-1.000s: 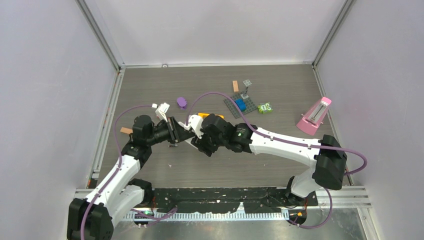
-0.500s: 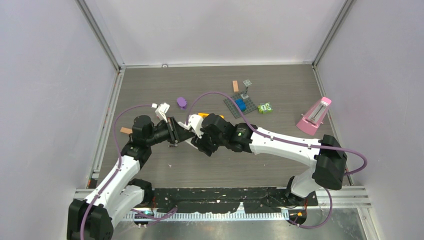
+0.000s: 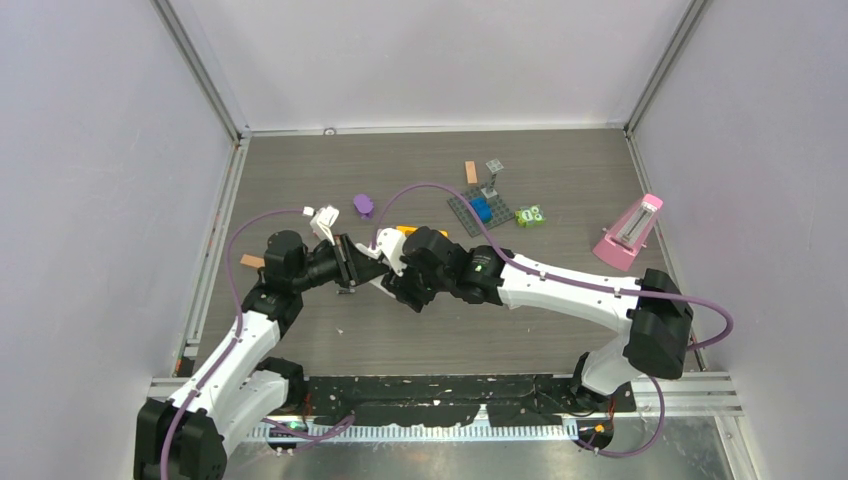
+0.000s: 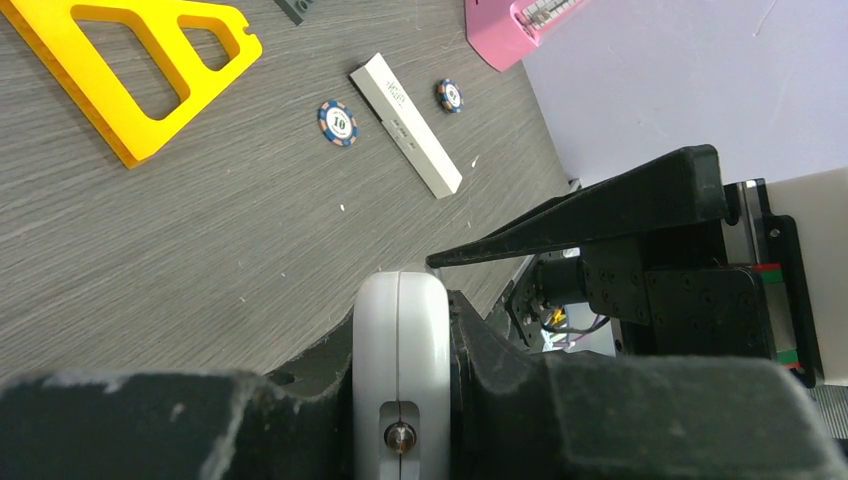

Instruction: Load the batteries into the remote control

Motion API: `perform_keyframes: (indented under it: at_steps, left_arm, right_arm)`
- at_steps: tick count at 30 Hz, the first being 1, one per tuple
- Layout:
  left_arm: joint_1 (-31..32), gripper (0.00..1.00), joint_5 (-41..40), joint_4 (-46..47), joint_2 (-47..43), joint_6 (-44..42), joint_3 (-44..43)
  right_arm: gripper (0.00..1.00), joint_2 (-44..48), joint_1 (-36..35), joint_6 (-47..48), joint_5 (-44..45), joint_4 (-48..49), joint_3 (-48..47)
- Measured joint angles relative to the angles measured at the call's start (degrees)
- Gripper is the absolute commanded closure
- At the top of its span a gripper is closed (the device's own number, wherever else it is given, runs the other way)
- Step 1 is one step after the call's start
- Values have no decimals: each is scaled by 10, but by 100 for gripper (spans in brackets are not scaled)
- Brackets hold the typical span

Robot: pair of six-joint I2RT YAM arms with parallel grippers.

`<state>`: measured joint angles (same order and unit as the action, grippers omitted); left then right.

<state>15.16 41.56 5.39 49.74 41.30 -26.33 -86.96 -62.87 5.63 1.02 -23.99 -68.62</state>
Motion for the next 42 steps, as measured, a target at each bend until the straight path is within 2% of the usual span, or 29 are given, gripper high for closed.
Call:
perform_keyframes:
  at_steps: [42]
  left_arm:
    - [-3,100,-19,2,14,4,0]
  right_arm:
    - [62,-31,7,-14,13,1,-23]
